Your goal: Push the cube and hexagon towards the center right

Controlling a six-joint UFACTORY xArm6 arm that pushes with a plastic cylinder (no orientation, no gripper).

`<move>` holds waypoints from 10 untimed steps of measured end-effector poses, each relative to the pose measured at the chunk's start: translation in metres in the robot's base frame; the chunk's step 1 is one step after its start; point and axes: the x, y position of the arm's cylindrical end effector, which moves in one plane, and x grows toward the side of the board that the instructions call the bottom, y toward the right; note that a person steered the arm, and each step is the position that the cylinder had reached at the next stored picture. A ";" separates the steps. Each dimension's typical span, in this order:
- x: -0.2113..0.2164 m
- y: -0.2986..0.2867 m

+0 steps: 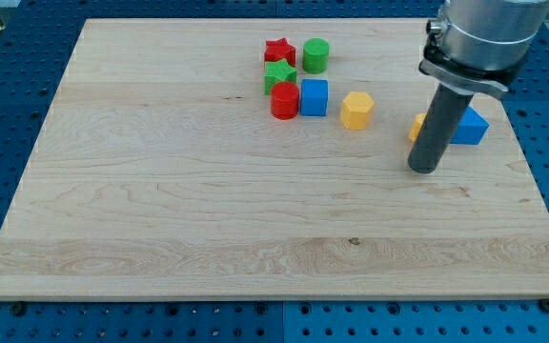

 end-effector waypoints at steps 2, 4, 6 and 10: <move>-0.022 -0.084; -0.055 -0.069; -0.055 -0.021; -0.103 -0.175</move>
